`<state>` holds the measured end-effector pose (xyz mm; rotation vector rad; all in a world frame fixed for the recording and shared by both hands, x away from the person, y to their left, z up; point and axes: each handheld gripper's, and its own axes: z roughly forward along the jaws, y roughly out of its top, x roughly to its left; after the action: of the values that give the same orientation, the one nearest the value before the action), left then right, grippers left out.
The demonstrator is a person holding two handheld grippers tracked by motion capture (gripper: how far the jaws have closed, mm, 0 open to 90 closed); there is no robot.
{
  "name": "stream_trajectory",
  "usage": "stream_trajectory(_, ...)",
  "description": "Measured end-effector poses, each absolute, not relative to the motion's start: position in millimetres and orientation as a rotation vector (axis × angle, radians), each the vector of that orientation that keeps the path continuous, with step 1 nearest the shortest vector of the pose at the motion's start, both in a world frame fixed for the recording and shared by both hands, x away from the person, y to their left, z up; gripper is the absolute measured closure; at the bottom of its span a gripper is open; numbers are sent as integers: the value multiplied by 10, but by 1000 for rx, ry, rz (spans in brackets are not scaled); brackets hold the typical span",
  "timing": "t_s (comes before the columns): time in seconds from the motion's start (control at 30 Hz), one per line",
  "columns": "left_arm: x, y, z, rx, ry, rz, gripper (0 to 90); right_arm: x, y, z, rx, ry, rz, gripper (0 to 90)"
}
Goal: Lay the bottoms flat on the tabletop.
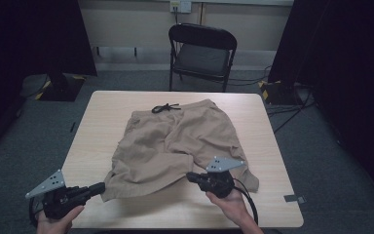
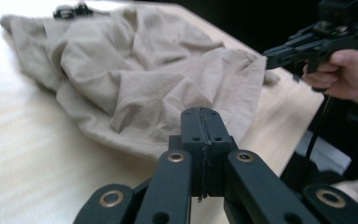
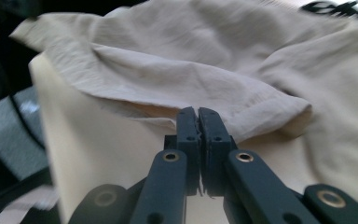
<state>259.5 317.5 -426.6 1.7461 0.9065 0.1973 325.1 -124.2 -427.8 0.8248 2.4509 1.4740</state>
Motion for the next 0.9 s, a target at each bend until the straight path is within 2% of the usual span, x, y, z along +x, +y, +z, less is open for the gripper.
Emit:
stream_trajectory(0.23,2570,3174,-4421,1821,930,129,893,2844,-1274,-4400,789,2532,1470,884)
stream_trajectory(0.27,2583,3177,-4438,1838,947,143,885,2788,-1281,-4420,785,2548,1465,883)
stream_trajectory(0.33,2604,3198,-4442,1826,958,163,811,2694,-1296,-4464,769,2580,1442,882)
stream_trajectory(0.4,2655,3215,-4440,1789,947,161,824,2655,-1325,-4518,778,2604,1428,880)
stream_trajectory(0.47,2731,3203,-4454,1779,958,152,779,2647,-1357,-4572,769,2629,1413,836)
stream_trajectory(0.5,2796,3193,-4474,1780,974,137,761,2653,-1370,-4582,774,2629,1425,771)
stream_trajectory(0.63,3132,3106,-4598,1821,1031,75,717,2737,-1394,-4506,770,2601,1482,661)
stream_trajectory(0.77,3419,2950,-4742,1897,1076,85,658,2981,-1338,-4451,801,2560,1487,627)
stream_trajectory(0.9,3500,2813,-4890,1986,1076,102,634,3330,-1231,-4583,853,2569,1426,620)
